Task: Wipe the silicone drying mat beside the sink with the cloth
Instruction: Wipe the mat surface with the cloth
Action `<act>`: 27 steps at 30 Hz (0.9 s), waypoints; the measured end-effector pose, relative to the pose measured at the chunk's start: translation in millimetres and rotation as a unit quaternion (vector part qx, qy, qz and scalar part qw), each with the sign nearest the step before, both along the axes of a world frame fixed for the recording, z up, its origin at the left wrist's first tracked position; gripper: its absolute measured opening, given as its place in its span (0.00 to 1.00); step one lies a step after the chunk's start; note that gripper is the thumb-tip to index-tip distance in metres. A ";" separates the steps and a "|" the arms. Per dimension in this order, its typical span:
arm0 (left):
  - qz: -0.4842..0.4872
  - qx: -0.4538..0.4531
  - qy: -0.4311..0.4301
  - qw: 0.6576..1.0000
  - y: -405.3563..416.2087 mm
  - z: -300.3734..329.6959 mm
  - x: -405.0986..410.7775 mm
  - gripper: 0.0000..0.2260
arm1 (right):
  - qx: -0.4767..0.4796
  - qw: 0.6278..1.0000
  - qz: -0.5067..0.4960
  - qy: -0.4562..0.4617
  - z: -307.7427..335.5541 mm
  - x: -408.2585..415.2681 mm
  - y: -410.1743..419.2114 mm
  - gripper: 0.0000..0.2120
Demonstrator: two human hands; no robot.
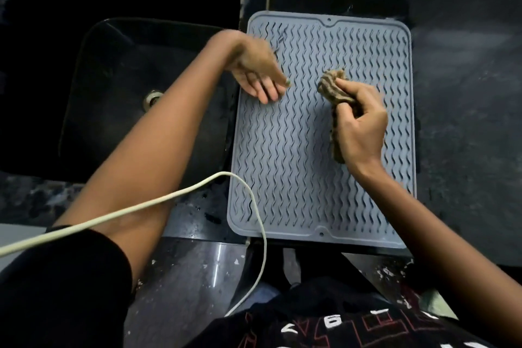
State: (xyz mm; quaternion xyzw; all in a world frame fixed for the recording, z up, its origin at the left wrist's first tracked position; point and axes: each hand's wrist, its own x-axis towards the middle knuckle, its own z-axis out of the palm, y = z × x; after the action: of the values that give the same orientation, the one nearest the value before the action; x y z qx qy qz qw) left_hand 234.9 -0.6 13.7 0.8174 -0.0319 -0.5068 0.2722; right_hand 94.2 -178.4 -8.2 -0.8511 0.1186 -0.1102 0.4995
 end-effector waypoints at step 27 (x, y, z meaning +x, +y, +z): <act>0.110 -0.071 -0.239 0.962 -11.3 -22.4 -19.2 0.03 | -0.242 0.905 0.349 -0.018 -11.8 -30.2 49.9 0.17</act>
State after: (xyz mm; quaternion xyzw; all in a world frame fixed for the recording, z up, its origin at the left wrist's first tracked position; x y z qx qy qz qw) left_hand 215.6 -11.9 -8.8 0.8918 -0.0421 -0.2602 0.3677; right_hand 64.0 -128.6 -20.1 -0.9306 -0.2255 0.0311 0.2866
